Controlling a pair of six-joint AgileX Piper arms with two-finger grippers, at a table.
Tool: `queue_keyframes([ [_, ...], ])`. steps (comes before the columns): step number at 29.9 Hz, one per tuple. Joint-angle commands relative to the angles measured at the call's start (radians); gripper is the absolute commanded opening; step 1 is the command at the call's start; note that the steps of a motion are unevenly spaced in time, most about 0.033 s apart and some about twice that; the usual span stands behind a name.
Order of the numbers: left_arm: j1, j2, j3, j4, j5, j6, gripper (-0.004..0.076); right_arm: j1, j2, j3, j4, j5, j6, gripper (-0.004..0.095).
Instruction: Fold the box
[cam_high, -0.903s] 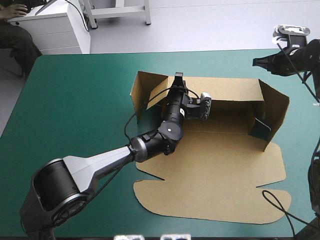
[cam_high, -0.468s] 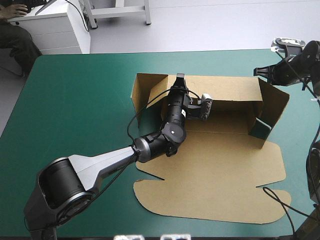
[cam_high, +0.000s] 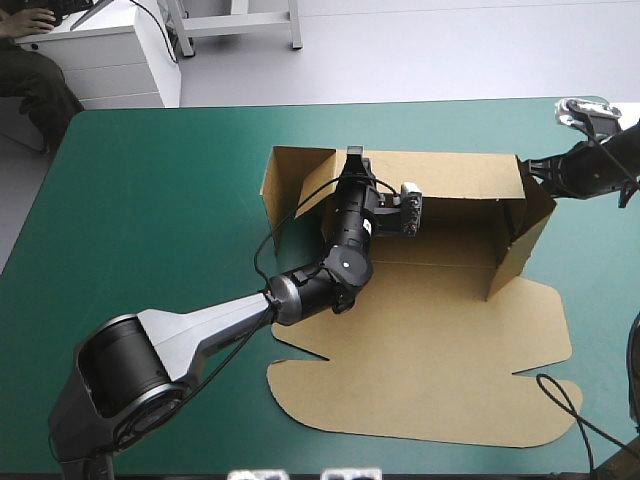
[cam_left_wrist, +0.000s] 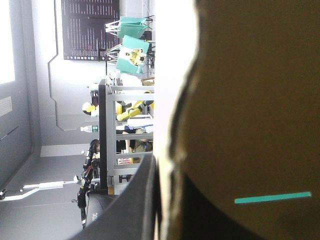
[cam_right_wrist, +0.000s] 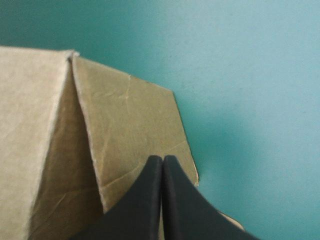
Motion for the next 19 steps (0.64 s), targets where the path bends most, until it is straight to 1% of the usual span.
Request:
queue_keyframes([
  [1, -0.003, -0.047, -0.024, 0.002, 0.047, -0.033, -0.0008, -0.006, -0.103, 0.082, 0.091, -0.095, -0.054, -0.0019],
  [4, -0.003, -0.047, -0.024, 0.002, 0.047, -0.034, -0.0008, -0.006, -0.158, 0.186, 0.142, -0.161, -0.108, -0.0019],
  [11, -0.003, -0.047, -0.024, 0.002, 0.056, -0.034, -0.0008, -0.006, -0.285, 0.414, 0.267, -0.368, -0.225, -0.0019],
  [13, -0.003, -0.047, -0.024, 0.002, 0.056, -0.034, -0.0008, -0.006, -0.307, 0.456, 0.29, -0.404, -0.268, -0.0019],
  [16, -0.003, -0.047, -0.024, 0.0, 0.054, -0.034, -0.0008, -0.006, -0.34, 0.524, 0.318, -0.463, -0.362, -0.0019],
  [18, -0.003, -0.047, -0.024, 0.0, 0.05, -0.034, -0.0008, -0.006, -0.357, 0.558, 0.36, -0.507, -0.437, -0.0019],
  [19, -0.003, -0.047, -0.024, 0.0, 0.05, -0.034, -0.0008, -0.006, -0.361, 0.573, 0.385, -0.521, -0.504, -0.0019],
])
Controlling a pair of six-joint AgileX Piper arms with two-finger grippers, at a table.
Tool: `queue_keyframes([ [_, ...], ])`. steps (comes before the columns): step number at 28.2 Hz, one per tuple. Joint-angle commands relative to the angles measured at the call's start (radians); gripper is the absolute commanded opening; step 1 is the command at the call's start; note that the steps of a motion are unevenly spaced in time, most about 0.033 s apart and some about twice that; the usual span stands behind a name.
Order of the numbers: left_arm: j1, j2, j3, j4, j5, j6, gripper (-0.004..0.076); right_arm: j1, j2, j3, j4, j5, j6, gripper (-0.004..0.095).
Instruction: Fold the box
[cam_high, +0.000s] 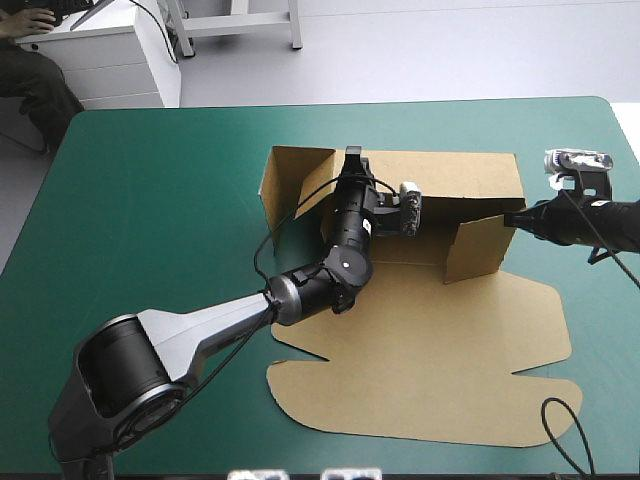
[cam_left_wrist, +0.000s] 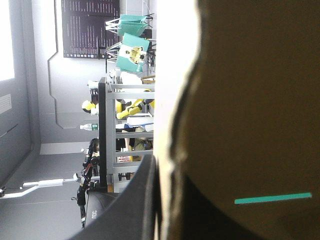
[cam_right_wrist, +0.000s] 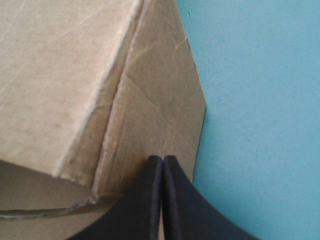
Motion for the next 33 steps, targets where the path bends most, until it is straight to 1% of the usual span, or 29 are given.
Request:
queue_keyframes([
  [1, -0.003, -0.047, -0.024, -0.001, 0.043, -0.027, -0.0008, -0.006, -0.055, 0.015, 0.098, -0.077, -0.207, -0.0019],
  [2, -0.003, -0.047, -0.024, -0.002, 0.041, -0.027, -0.0008, -0.006, -0.055, 0.015, 0.096, -0.066, -0.258, -0.0019],
  [3, -0.003, -0.047, -0.024, -0.002, 0.041, -0.027, -0.0008, -0.006, -0.055, 0.015, 0.088, -0.055, -0.279, -0.0017],
  [5, -0.003, -0.047, -0.024, -0.002, 0.041, -0.027, -0.0008, -0.006, -0.058, 0.014, 0.065, -0.043, -0.285, -0.0007],
  [6, -0.003, -0.047, -0.024, -0.002, 0.039, -0.025, -0.0008, -0.006, -0.057, 0.014, 0.05, -0.041, -0.281, 0.0013],
  [8, -0.003, -0.047, -0.024, -0.002, 0.039, -0.025, -0.0008, -0.006, -0.057, 0.014, 0.026, -0.039, -0.281, 0.0088],
  [12, -0.003, -0.047, -0.024, -0.002, 0.039, -0.025, -0.0008, -0.004, -0.057, 0.014, -0.006, -0.024, -0.294, 0.0349],
  [14, -0.003, -0.047, -0.024, -0.002, 0.039, -0.025, -0.0008, -0.004, -0.057, 0.014, -0.016, 0.005, -0.335, 0.0411],
  [16, -0.003, -0.047, -0.024, -0.002, 0.039, -0.025, -0.0008, -0.004, -0.057, 0.014, -0.022, 0.039, -0.386, 0.0418],
  [19, -0.003, -0.047, -0.024, -0.002, 0.039, -0.025, -0.0008, -0.004, -0.057, 0.014, -0.02, 0.06, -0.4, 0.0417],
  [24, -0.003, -0.047, -0.024, -0.002, 0.037, -0.025, -0.0008, -0.004, -0.057, 0.014, -0.017, 0.001, -0.424, 0.0418],
  [25, -0.003, -0.047, -0.024, -0.002, 0.034, -0.025, -0.0008, -0.004, -0.055, 0.014, 0.011, -0.022, -0.424, 0.0418],
  [26, -0.003, -0.047, -0.024, -0.003, 0.032, -0.025, -0.0008, -0.004, -0.051, 0.014, 0.036, -0.021, -0.43, 0.0418],
  [31, -0.005, -0.047, -0.024, -0.005, 0.02, -0.025, -0.0008, -0.004, -0.007, 0.016, 0.238, -0.024, -0.536, 0.0418],
  [32, -0.006, -0.047, -0.024, -0.005, 0.02, -0.025, -0.0008, -0.004, 0.01, 0.016, 0.288, -0.043, -0.556, 0.0417],
  [33, -0.006, -0.047, -0.024, -0.005, 0.022, -0.025, -0.0008, -0.004, 0.022, 0.016, 0.312, -0.067, -0.551, 0.0415],
])
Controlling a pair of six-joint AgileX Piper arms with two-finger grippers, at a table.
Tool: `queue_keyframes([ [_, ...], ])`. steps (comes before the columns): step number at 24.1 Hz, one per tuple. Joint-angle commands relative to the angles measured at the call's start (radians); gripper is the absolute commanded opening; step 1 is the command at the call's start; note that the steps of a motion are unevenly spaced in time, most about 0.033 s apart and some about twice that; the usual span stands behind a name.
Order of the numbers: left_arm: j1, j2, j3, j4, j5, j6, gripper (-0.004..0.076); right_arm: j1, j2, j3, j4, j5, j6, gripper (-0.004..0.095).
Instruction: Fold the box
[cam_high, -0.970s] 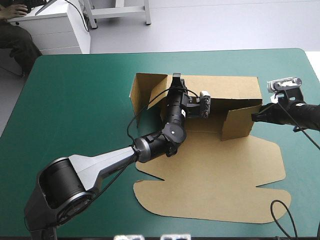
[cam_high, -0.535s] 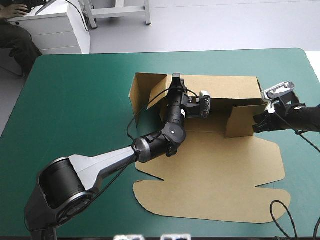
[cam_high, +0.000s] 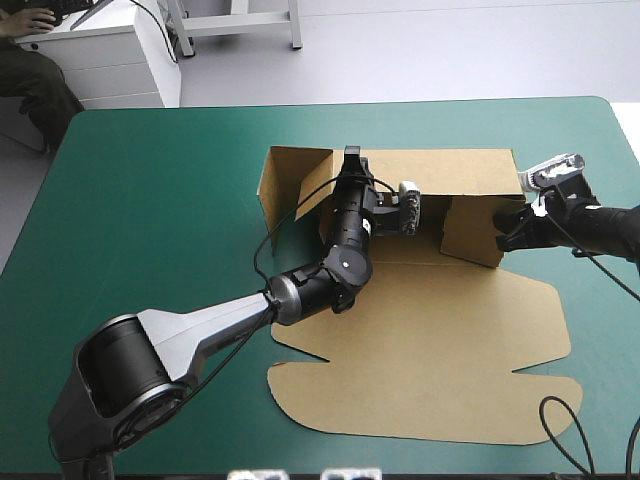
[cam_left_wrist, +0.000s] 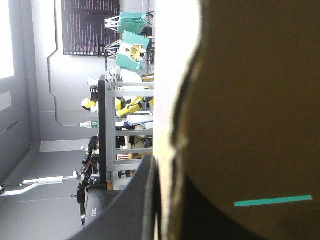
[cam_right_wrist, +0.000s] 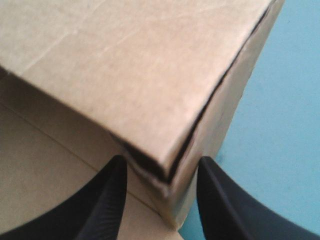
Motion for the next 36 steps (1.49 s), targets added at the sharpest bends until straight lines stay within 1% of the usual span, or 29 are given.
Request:
queue_keyframes([
  [1, -0.006, -0.047, -0.024, -0.002, 0.02, -0.025, -0.0008, -0.004, 0.007, -0.023, 0.131, -0.098, -0.017, 0.0372],
  [2, -0.006, -0.047, -0.024, -0.002, 0.02, -0.025, -0.0008, -0.004, 0.01, -0.023, 0.131, -0.114, -0.006, 0.0324],
  [3, -0.006, -0.047, -0.024, -0.002, 0.02, -0.025, -0.0008, -0.004, 0.017, -0.023, 0.137, -0.132, 0.008, 0.0198],
  [4, -0.006, -0.047, -0.024, -0.002, 0.02, -0.025, -0.0008, -0.004, 0.02, -0.023, 0.143, -0.132, 0.008, 0.0142],
  [5, -0.006, -0.047, -0.024, 0.001, 0.02, -0.025, -0.0008, -0.002, 0.025, -0.023, 0.165, -0.123, 0.008, 0.0008],
  [6, -0.006, -0.047, -0.024, 0.001, 0.02, -0.025, -0.0008, -0.002, 0.027, -0.023, 0.174, -0.114, 0.006, -0.0016],
  [7, -0.006, -0.047, -0.024, 0.001, 0.02, -0.025, -0.0008, 0.006, 0.029, -0.023, 0.176, -0.107, 0.008, -0.0003],
  [12, -0.006, -0.047, -0.024, 0.003, 0.056, -0.048, -0.0007, 0.051, 0.029, -0.023, 0.167, -0.111, 0.026, -0.0003],
  [14, -0.006, -0.047, -0.024, 0.003, 0.059, -0.057, -0.0006, 0.073, 0.029, -0.023, 0.135, -0.127, 0.055, -0.0003],
  [16, -0.006, -0.047, -0.024, 0.003, 0.061, -0.057, 0.0022, 0.091, 0.029, -0.023, 0.085, -0.137, 0.101, -0.0004],
  [19, -0.006, -0.047, -0.024, 0.003, 0.064, -0.057, 0.0099, 0.099, 0.029, -0.023, 0.047, -0.141, 0.114, -0.0003],
  [24, -0.006, -0.047, -0.024, 0.005, 0.064, -0.057, 0.0296, 0.099, 0.029, -0.023, 0.047, -0.143, 0.135, -0.0004],
  [26, -0.006, -0.047, -0.024, 0.005, 0.064, -0.057, 0.0338, 0.099, 0.029, -0.023, 0.047, -0.148, 0.141, -0.0003],
  [28, -0.034, -0.047, -0.024, 0.01, 0.073, -0.047, 0.0337, 0.099, 0.029, -0.023, 0.026, -0.174, 0.171, -0.0003],
  [31, -0.071, -0.048, -0.024, 0.054, 0.085, -0.052, 0.0337, 0.099, 0.029, -0.023, 0.023, -0.189, 0.179, -0.0003],
  [33, -0.112, -0.048, -0.024, 0.101, 0.133, -0.057, 0.0337, 0.099, 0.029, -0.023, 0.023, -0.193, 0.183, -0.0004],
  [36, -0.154, -0.051, -0.024, 0.1, 0.173, -0.057, 0.033, 0.099, 0.029, -0.023, 0.023, -0.193, 0.192, -0.0004],
])
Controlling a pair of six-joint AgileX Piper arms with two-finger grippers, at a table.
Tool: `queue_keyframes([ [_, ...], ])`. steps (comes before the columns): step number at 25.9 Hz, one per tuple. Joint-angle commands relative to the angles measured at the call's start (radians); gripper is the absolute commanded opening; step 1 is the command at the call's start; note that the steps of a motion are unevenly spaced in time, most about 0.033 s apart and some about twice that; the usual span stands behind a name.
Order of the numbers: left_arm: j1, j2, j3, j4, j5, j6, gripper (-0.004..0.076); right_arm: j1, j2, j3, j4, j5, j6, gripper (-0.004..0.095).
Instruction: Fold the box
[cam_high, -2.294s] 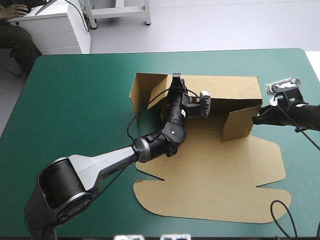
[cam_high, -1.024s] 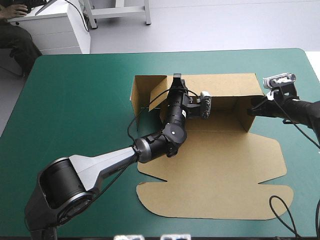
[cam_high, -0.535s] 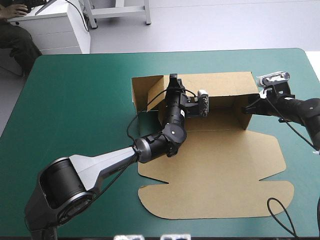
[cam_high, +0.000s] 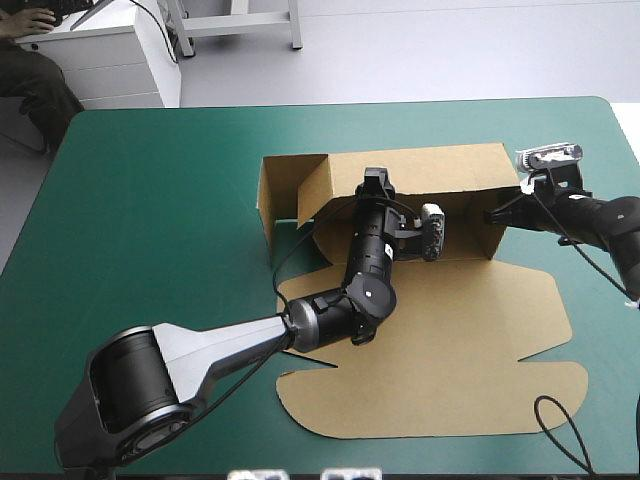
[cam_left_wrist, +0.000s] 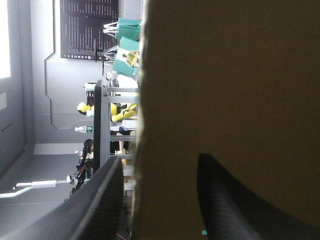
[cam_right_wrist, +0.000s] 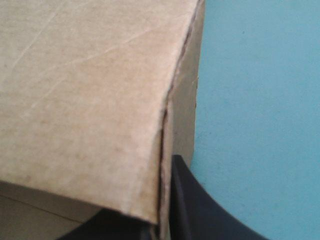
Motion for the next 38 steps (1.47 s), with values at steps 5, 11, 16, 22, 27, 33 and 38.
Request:
queue_keyframes([
  [5, -0.144, -0.087, -0.025, 0.126, 0.139, -0.025, 0.033, 0.007, -0.028, -0.021, 0.014, 0.03, 0.021, -0.0004],
  [11, -0.286, -0.178, -0.025, 0.1, 0.153, -0.06, 0.0002, 0.007, -0.028, -0.021, 0.014, 0.034, 0.03, -0.0004],
  [16, -0.274, -0.27, -0.025, 0.045, 0.117, -0.058, 0.0006, 0.007, -0.031, -0.023, 0.014, 0.043, 0.033, -0.0003],
  [22, -0.148, -0.438, -0.025, -0.15, -0.002, -0.022, 0.0006, 0.028, -0.032, -0.023, -0.006, 0.042, 0.075, 0.0],
  [27, 0.001, -0.537, -0.025, -0.241, -0.04, 0.01, 0.0006, 0.079, -0.032, -0.052, -0.08, 0.037, 0.171, 0.0001],
  [33, 0.236, -0.638, -0.025, -0.493, -0.13, 0.121, 0.0006, 0.161, -0.032, -0.184, -0.31, 0.059, 0.457, 0.0],
  [38, 0.444, -0.691, -0.025, -0.724, -0.166, 0.273, 0.0006, 0.212, -0.032, -0.296, -0.409, 0.155, 0.631, 0.0001],
])
